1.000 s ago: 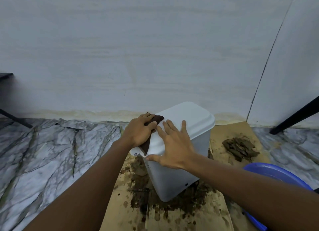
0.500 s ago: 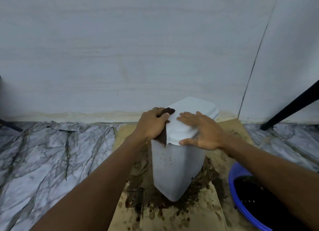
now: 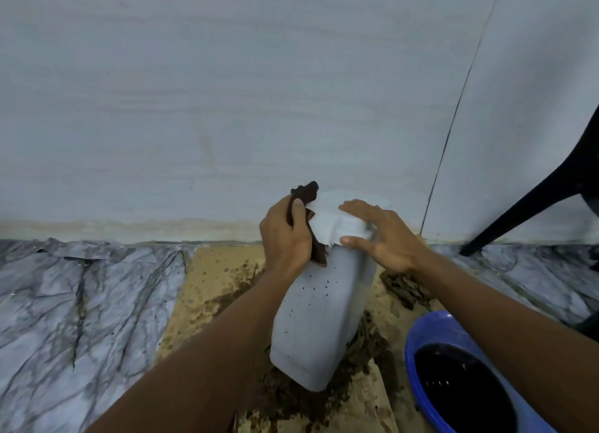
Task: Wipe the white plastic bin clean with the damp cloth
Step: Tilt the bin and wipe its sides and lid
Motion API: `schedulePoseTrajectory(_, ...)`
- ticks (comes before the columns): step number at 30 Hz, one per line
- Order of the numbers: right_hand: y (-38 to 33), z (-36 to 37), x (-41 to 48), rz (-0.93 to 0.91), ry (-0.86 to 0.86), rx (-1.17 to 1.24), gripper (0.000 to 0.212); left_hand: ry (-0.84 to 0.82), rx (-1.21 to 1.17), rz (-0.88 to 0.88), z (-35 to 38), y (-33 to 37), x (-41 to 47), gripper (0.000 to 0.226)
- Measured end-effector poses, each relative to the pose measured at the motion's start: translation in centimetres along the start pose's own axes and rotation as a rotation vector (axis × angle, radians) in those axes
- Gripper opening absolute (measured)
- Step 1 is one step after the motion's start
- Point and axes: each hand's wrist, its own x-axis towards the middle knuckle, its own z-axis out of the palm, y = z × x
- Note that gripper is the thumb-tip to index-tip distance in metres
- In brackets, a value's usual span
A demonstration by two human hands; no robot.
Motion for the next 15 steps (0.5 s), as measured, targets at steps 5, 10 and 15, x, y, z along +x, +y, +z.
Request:
schedulePoseTrajectory(5, 1.8, 0.0, 3.4, -0.043, 0.127, -0.005, 0.059, 0.138, -0.077, 0.071, 3.3, -3.1, -0.4, 0.043)
schedulePoseTrajectory(10, 3.8, -0.6, 6.6, -0.056, 0.202, 0.15, 0.05, 0.007, 0.03, 0.169, 5.8, -7.4, -1.8, 0.053)
schedulePoseTrajectory(15, 5.6, -0.8, 8.0, -0.06, 0.234, 0.219, 0.044, -0.125, 0.2, 0.318, 7.0, -10.3, -3.2, 0.056)
